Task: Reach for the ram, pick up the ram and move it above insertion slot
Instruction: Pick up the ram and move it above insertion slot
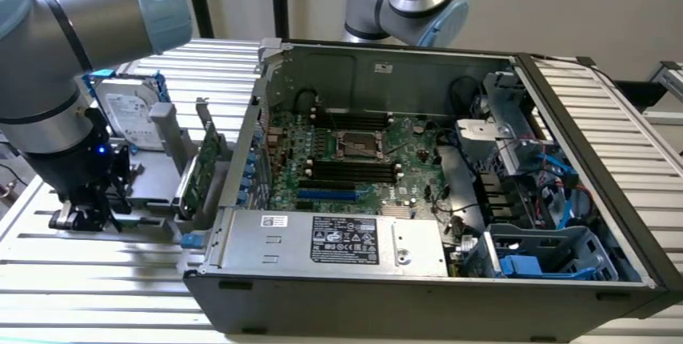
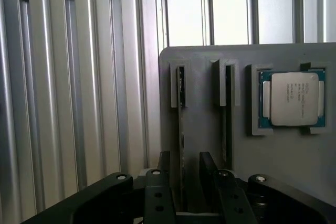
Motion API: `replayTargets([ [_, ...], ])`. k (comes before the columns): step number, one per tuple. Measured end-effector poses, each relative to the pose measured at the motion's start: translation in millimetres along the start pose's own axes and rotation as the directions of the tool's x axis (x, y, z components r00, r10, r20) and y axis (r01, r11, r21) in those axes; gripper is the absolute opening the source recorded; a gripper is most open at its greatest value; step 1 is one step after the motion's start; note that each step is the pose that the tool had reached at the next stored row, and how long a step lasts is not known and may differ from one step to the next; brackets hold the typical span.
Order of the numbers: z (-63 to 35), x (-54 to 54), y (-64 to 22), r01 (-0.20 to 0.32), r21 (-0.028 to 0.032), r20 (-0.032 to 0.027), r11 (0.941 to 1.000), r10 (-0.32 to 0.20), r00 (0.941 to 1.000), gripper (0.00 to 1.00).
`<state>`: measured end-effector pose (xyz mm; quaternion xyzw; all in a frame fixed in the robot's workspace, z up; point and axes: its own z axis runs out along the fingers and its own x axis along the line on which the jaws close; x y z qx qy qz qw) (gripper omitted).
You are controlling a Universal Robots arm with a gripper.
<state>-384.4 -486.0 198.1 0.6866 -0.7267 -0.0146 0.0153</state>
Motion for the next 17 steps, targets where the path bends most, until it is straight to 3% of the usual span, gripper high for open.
replayTargets([
  [2, 0.1, 0.0, 0.1, 0.0, -0.0002, 0.0001, 1.0, 0.0, 1.0, 0.34],
  [8, 0.2, 0.1, 0.3, 0.0, -0.0011, -0.0006, 1.0, 0.0, 1.0, 0.13],
  [17, 0.3, 0.0, 0.3, 0.0, -0.0009, -0.0005, 1.0, 0.0, 1.0, 0.13],
])
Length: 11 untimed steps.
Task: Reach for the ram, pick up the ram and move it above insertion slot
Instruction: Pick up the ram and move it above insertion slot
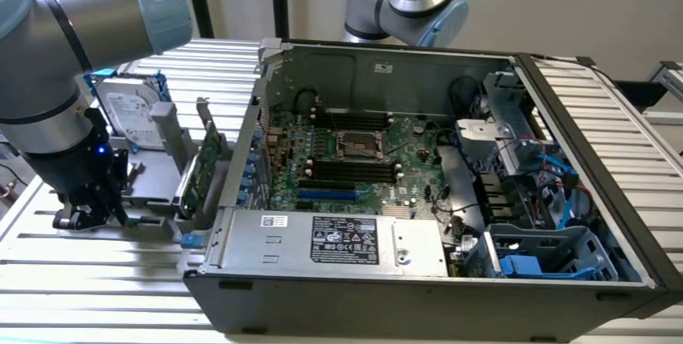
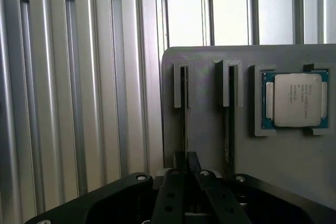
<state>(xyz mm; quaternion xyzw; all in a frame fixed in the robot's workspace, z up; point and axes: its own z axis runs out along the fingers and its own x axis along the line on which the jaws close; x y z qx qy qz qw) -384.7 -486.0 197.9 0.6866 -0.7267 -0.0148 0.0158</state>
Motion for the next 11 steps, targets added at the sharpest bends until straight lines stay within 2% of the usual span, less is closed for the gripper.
replayTargets([
  [6, -0.7, 0.0, 0.0, 0.0, 0.0008, 0.0002, 1.0, 0.0, 1.0, 0.13],
  [11, -6.3, 0.0, 0.3, 0.0, 0.0007, 0.0, 1.0, 0.0, 1.0, 0.13],
])
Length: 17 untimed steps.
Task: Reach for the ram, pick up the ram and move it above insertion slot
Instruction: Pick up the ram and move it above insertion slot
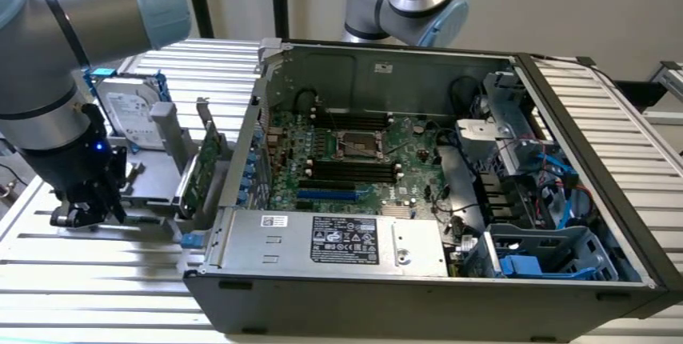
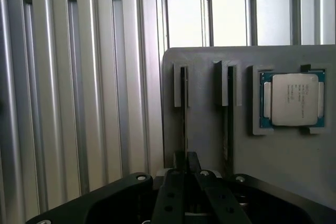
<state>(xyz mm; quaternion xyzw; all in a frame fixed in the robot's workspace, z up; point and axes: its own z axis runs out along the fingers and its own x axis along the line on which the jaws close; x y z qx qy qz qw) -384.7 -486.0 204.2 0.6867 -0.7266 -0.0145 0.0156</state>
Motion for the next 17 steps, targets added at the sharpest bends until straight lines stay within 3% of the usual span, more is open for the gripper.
replayTargets([
  [8, -16.3, 0.0, 0.7, 0.001, 0.0001, 0.0, 1.0, -0.001, 1.0, 0.13],
  [17, -55.1, 0.1, 0.7, 0.01, 0.0001, -0.0003, 0.9999, -0.01, 0.9999, 0.13],
])
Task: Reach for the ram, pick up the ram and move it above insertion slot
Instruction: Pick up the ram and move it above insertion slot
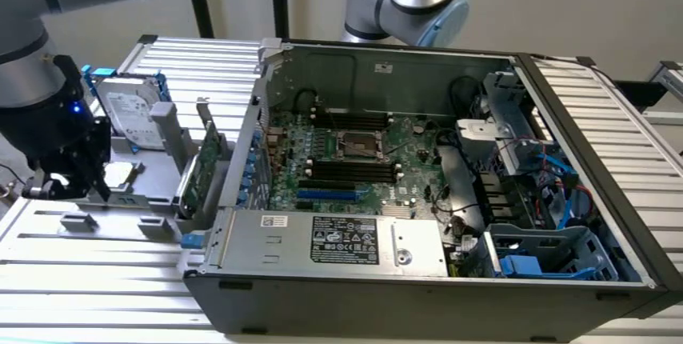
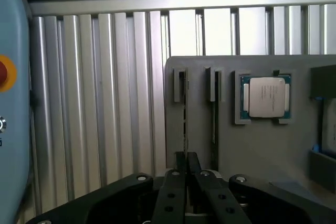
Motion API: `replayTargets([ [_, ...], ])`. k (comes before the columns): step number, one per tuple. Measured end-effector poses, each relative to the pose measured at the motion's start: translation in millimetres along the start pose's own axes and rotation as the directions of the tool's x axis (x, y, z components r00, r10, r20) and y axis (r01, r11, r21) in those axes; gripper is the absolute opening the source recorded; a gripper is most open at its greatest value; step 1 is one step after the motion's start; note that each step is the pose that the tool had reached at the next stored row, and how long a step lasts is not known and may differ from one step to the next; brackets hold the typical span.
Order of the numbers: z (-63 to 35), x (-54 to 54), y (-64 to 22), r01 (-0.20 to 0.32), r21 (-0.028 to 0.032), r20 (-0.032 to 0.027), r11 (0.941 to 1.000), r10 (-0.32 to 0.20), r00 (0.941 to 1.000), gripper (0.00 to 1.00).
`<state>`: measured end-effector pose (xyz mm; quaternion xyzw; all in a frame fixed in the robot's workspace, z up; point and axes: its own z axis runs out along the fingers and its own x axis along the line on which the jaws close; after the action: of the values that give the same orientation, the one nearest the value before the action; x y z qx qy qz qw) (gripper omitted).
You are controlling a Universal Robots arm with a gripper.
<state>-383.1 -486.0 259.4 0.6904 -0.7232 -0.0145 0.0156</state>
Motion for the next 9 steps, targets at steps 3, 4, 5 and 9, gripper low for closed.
replayTargets([
  [3, -13.8, -0.1, -2.7, 0.006, 0.0, -0.0002, 1.0, -0.006, 1.0, 0.13],
  [4, -18.2, -0.2, -3.8, 0.008, 0.0001, -0.0002, 1.0, -0.008, 1.0, 0.13],
  [5, -22.9, -0.2, -5.0, 0.01, 0.0, -0.0002, 1.0, -0.01, 1.0, 0.13],
  [9, -41.5, -0.4, -9.9, 0.018, 0.0, 0.0, 0.9998, -0.018, 0.9998, 0.13],
])
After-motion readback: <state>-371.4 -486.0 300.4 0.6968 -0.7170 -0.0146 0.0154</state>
